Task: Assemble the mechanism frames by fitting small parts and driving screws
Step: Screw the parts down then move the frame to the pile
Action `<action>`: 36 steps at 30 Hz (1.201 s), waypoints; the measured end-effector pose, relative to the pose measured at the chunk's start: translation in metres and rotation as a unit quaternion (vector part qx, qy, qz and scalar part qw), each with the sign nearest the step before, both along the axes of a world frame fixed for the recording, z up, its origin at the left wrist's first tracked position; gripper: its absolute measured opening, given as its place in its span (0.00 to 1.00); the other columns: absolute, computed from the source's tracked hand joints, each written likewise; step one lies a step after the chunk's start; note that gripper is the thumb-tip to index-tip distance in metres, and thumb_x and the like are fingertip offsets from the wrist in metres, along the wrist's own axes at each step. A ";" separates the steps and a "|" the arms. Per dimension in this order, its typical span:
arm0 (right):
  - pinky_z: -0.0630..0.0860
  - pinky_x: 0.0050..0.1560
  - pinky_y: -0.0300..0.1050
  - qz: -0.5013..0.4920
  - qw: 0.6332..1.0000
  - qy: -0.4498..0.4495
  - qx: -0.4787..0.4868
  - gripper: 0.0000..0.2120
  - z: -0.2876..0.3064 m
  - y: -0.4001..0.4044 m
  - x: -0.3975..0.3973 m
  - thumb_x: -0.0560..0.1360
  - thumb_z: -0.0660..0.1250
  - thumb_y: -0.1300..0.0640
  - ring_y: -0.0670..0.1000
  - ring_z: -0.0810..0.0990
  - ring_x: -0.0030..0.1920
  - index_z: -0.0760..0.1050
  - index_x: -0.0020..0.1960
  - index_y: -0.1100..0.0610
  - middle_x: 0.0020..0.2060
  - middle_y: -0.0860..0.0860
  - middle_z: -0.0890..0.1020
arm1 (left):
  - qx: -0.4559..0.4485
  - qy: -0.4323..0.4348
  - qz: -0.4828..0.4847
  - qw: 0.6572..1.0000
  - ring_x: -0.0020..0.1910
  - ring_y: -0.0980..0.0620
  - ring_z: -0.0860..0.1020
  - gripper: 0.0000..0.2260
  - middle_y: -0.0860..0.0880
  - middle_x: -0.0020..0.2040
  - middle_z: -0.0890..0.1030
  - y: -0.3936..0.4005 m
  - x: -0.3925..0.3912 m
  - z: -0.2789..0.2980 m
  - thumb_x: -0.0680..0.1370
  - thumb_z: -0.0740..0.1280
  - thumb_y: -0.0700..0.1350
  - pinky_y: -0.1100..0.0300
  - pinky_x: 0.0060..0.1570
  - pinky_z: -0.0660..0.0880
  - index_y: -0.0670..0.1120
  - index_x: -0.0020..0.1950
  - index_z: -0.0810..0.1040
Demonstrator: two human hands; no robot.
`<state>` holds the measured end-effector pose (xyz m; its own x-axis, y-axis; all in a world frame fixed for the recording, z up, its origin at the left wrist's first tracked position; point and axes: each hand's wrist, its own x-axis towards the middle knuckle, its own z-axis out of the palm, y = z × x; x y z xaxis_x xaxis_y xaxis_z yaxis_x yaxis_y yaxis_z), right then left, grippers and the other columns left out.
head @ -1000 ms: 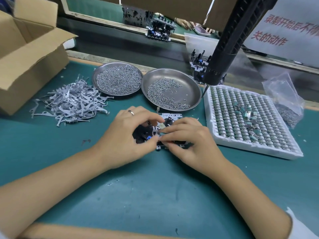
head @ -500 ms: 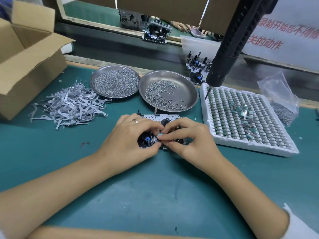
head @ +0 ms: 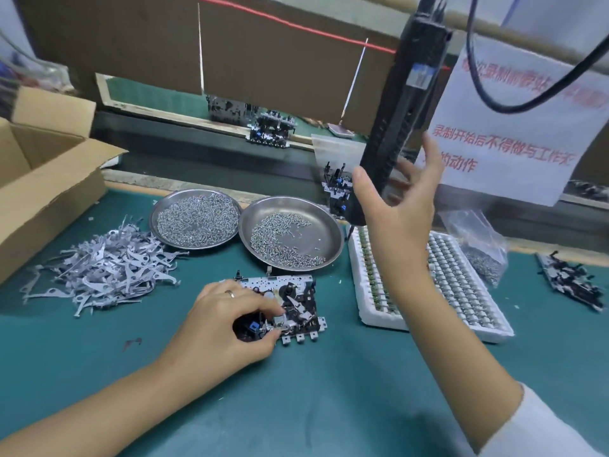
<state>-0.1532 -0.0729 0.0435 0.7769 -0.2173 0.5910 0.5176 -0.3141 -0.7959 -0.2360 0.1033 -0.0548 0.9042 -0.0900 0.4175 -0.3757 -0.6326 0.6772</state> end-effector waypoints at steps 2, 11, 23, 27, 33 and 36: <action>0.71 0.53 0.28 0.027 1.000 -0.015 0.003 0.39 0.015 0.006 0.012 0.72 0.72 0.53 0.34 0.75 0.52 0.53 0.75 0.50 0.52 0.38 0.75 | -0.005 -0.007 0.004 1.000 0.46 0.62 0.74 0.09 0.63 0.38 0.81 -0.001 0.000 0.000 0.62 0.73 0.50 0.63 0.56 0.65 0.56 0.42 0.85; 0.75 0.31 0.42 0.102 0.991 -0.027 0.088 0.19 0.016 0.036 0.002 0.73 0.67 0.62 0.48 0.74 0.31 0.65 0.62 0.54 0.35 0.52 0.73 | -0.023 -0.016 0.005 1.000 0.49 0.71 0.70 0.10 0.67 0.38 0.76 0.000 -0.002 0.003 0.62 0.78 0.47 0.72 0.55 0.62 0.58 0.41 0.84; 0.66 0.22 0.40 0.277 0.934 -0.006 0.225 0.09 -0.024 0.056 -0.048 0.74 0.63 0.64 0.52 0.67 0.19 0.63 0.47 0.55 0.24 0.51 0.71 | -0.021 0.007 -0.001 1.000 0.44 0.60 0.74 0.13 0.63 0.37 0.78 -0.001 -0.003 0.006 0.62 0.74 0.49 0.66 0.56 0.65 0.62 0.41 0.78; 0.66 0.23 0.40 0.275 0.935 -0.003 0.223 0.10 -0.027 0.060 -0.047 0.74 0.63 0.64 0.53 0.68 0.19 0.62 0.46 0.55 0.23 0.51 0.70 | -0.017 0.000 0.005 1.000 0.43 0.60 0.74 0.10 0.65 0.37 0.77 -0.002 -0.003 0.005 0.62 0.74 0.49 0.62 0.56 0.67 0.57 0.41 0.82; 0.66 0.22 0.40 0.271 0.936 -0.006 0.225 0.10 -0.029 0.061 -0.046 0.74 0.63 0.65 0.53 0.67 0.18 0.62 0.47 0.57 0.23 0.51 0.70 | -0.021 0.003 0.004 1.000 0.43 0.60 0.73 0.10 0.62 0.37 0.79 -0.001 -0.002 0.003 0.62 0.74 0.48 0.62 0.55 0.66 0.58 0.41 0.81; 0.66 0.23 0.39 0.274 0.934 -0.002 0.229 0.10 -0.030 0.062 -0.046 0.74 0.63 0.65 0.52 0.67 0.18 0.62 0.46 0.56 0.23 0.51 0.70 | -0.015 0.000 0.007 1.000 0.43 0.60 0.73 0.09 0.61 0.36 0.79 -0.001 -0.002 0.001 0.62 0.74 0.48 0.63 0.55 0.65 0.52 0.41 0.84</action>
